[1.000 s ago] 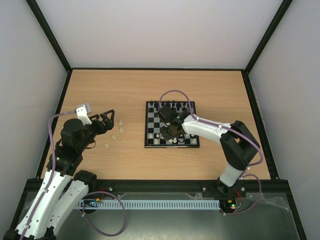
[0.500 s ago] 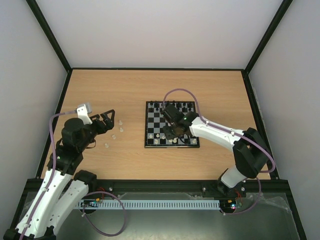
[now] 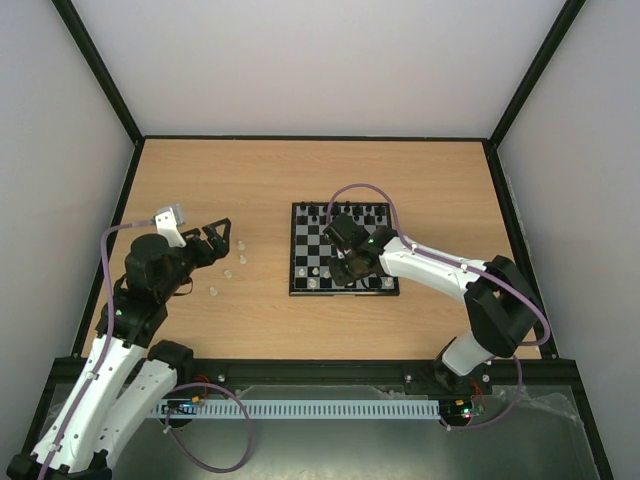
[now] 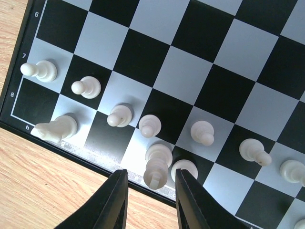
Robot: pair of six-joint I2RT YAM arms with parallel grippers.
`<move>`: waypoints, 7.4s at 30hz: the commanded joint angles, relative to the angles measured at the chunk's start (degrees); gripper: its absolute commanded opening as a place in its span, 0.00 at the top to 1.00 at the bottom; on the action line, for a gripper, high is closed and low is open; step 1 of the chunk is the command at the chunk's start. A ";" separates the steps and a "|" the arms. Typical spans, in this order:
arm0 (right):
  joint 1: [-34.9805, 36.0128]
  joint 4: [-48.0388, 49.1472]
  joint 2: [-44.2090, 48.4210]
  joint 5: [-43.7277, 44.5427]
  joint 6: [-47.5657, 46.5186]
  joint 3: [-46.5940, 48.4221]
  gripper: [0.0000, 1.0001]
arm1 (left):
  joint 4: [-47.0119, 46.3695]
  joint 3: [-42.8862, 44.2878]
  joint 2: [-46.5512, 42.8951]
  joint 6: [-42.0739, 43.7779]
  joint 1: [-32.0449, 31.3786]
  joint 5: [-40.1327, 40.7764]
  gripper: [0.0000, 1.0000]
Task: Set up the chess pieces on the board
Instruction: Adjust the chess piece on the chessboard, then pick up the chess piece at the center of the board, then place the chess piece on the chessboard, then adjust the chess piece on the chessboard.
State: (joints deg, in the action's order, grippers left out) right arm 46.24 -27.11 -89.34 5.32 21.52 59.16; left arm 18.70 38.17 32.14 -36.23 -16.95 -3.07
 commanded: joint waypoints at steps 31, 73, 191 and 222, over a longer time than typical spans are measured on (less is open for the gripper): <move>7.45 1.56 -25.19 -6.13 -2.40 34.18 0.68 | 5.14 5.70 -7.97 -0.55 0.29 1.31 0.01; 12.03 -8.05 -50.09 -3.86 -5.08 64.01 0.97 | 7.85 8.51 -8.70 1.82 0.25 1.49 0.00; 4.67 -5.46 -16.88 5.83 -3.26 29.11 0.51 | 2.43 7.91 -2.32 2.66 0.30 1.09 0.00; -1.04 -5.28 -4.70 -0.58 -1.56 12.31 0.66 | -8.36 4.42 11.75 -0.33 1.48 -2.11 0.01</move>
State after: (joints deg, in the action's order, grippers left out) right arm 43.70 -29.28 -92.84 5.78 19.75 70.19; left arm 11.55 43.86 45.25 -36.86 -15.73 -4.95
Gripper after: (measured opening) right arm 0.356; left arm 0.995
